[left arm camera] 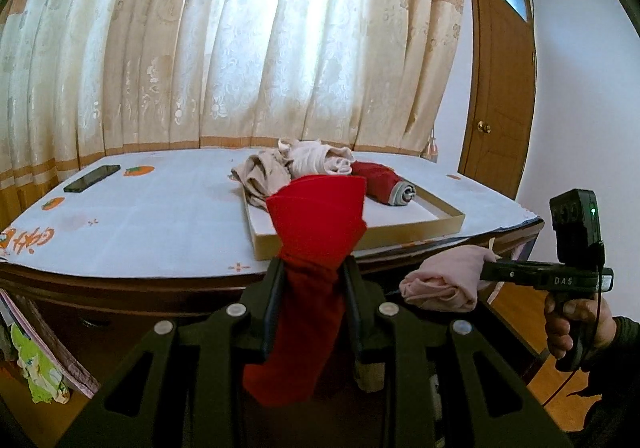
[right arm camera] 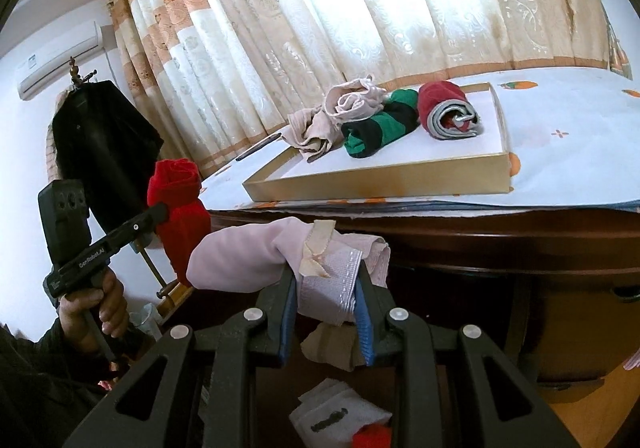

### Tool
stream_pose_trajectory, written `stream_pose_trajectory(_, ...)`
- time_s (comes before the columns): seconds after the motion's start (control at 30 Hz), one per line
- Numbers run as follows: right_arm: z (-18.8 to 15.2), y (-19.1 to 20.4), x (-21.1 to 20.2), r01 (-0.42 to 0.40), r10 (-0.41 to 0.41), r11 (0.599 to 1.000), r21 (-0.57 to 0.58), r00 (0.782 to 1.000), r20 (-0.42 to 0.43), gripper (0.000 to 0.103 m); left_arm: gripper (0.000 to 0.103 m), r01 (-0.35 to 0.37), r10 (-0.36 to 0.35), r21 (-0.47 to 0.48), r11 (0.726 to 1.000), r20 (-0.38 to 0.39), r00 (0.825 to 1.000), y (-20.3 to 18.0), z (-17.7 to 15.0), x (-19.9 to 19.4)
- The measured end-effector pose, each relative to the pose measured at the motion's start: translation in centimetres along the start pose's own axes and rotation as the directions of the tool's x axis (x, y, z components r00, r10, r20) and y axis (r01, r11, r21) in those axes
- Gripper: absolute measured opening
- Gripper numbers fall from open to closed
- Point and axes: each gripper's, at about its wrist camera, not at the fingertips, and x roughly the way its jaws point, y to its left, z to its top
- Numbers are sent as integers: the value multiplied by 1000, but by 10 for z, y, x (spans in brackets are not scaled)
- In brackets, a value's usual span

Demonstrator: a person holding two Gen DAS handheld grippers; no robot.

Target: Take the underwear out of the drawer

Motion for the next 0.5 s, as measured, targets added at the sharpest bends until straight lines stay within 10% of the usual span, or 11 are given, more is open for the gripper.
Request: stream_pose_trajectory(0.5,18,6,-4,0,1,1000,-26,1000,23,28,26,7,-8,47,999,28,1000,-8,24,3)
